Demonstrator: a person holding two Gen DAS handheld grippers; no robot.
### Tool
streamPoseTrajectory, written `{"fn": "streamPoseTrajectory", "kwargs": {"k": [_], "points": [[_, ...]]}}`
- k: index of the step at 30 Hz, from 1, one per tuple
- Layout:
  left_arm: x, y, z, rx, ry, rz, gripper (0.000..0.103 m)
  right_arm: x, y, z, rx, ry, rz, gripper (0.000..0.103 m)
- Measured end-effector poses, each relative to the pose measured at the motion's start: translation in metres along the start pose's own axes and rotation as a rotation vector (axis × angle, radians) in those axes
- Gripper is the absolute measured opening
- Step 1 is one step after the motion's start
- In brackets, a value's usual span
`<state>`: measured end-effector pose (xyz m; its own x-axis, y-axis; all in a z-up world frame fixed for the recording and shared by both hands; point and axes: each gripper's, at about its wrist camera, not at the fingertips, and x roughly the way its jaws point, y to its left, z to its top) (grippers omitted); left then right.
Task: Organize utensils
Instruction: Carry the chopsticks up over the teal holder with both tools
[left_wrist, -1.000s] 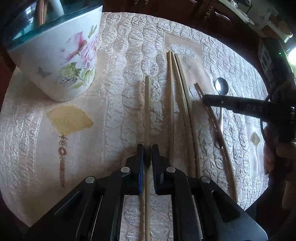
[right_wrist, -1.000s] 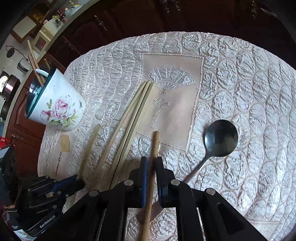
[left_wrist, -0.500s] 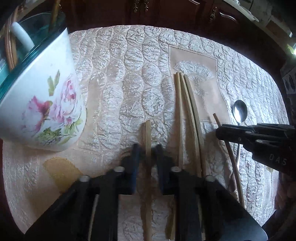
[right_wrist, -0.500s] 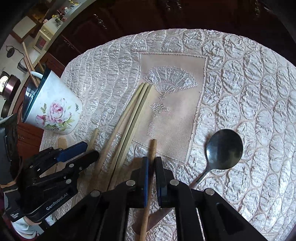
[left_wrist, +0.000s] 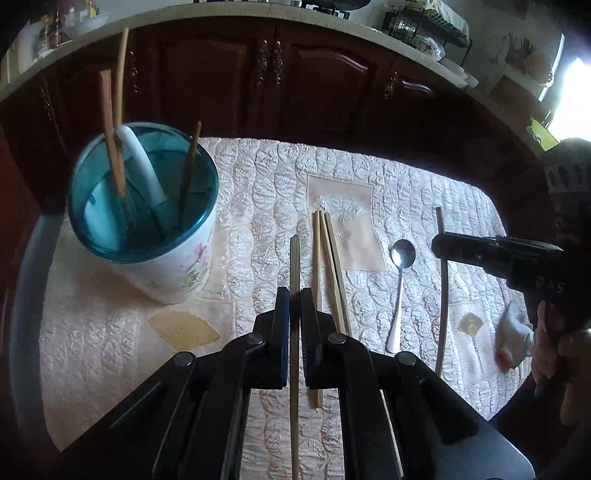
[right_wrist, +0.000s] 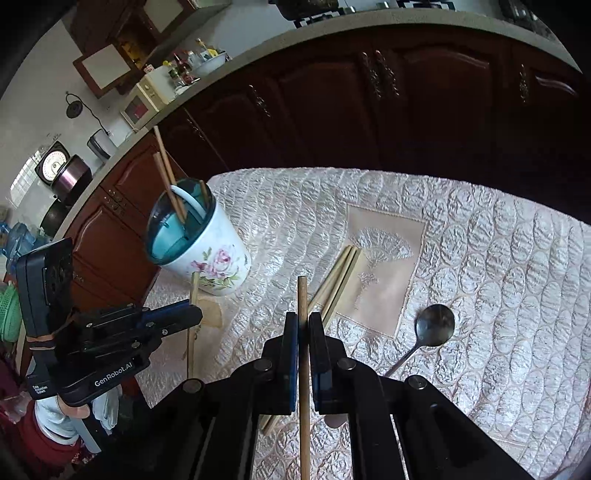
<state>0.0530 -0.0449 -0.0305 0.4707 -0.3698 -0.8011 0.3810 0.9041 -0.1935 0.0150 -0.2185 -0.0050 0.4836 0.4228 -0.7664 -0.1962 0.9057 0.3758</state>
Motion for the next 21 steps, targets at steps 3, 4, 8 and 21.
{"fn": "streamPoseTrajectory", "kwargs": {"k": [3, 4, 8, 21], "points": [[-0.020, 0.001, -0.004, 0.001, -0.039, 0.002, 0.004, -0.019, 0.013, -0.001, -0.042, -0.026, -0.003, 0.005], [-0.027, 0.003, -0.005, -0.001, -0.049, 0.000, 0.004, -0.025, 0.018, -0.002, -0.054, -0.032, -0.004, 0.005], [-0.054, 0.005, -0.007, -0.009, -0.095, -0.008, 0.004, -0.041, 0.032, -0.005, -0.085, -0.050, -0.009, 0.005], [-0.114, 0.020, 0.000, -0.038, -0.209, -0.004, 0.004, -0.076, 0.079, 0.016, -0.170, -0.142, 0.002, 0.005]]}}
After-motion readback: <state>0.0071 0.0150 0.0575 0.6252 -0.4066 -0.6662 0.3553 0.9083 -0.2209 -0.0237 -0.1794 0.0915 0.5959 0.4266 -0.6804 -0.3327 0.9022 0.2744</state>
